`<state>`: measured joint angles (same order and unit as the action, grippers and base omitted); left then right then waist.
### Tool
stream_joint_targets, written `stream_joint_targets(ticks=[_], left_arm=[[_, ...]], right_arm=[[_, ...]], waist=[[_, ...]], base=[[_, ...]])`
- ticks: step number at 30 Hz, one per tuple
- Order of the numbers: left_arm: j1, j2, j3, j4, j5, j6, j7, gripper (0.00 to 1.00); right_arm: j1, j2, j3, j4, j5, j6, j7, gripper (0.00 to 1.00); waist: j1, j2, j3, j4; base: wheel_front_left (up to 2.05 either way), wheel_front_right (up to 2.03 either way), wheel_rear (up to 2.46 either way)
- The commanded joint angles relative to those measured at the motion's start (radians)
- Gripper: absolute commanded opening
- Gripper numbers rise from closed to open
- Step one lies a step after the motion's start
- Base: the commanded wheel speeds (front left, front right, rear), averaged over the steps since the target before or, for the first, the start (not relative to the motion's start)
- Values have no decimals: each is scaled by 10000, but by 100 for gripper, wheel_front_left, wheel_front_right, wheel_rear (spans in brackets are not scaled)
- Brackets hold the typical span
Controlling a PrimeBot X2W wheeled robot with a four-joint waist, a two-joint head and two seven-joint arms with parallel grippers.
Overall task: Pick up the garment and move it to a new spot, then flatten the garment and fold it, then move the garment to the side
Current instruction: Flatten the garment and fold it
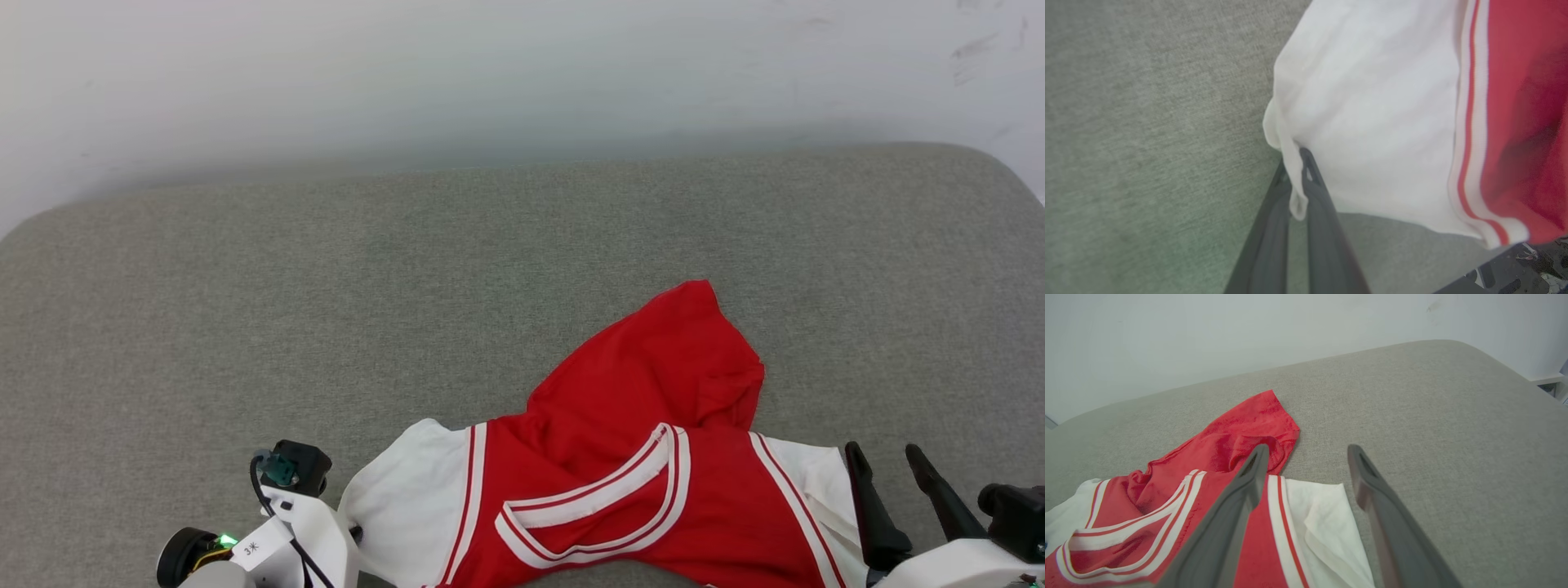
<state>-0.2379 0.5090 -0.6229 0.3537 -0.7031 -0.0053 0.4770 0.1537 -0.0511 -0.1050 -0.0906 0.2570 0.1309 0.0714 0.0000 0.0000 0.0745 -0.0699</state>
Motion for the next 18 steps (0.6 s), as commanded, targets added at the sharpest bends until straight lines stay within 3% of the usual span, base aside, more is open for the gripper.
stream_joint_targets(ticks=[1,5,10,18], left_arm=[[181,-153,23,-41,-21,133,-173,0],[251,18,409,-708,46,507,-757,0],[304,136,609,-1640,56,662,-1083,0],[240,272,600,-2939,313,922,-1238,0]], right_arm=[[3,13,-146,119,75,-3,116,100],[-21,13,-962,665,373,-3,741,100],[-256,-142,-1431,1227,424,-3,1876,100],[-1162,-1105,-867,1973,686,-3,4754,100]], waist=[[0,0,-44,102],[0,0,-102,364],[0,0,-7,756],[0,0,354,1135]], base=[[0,0,0],[0,0,0],[0,0,0],[0,0,0]])
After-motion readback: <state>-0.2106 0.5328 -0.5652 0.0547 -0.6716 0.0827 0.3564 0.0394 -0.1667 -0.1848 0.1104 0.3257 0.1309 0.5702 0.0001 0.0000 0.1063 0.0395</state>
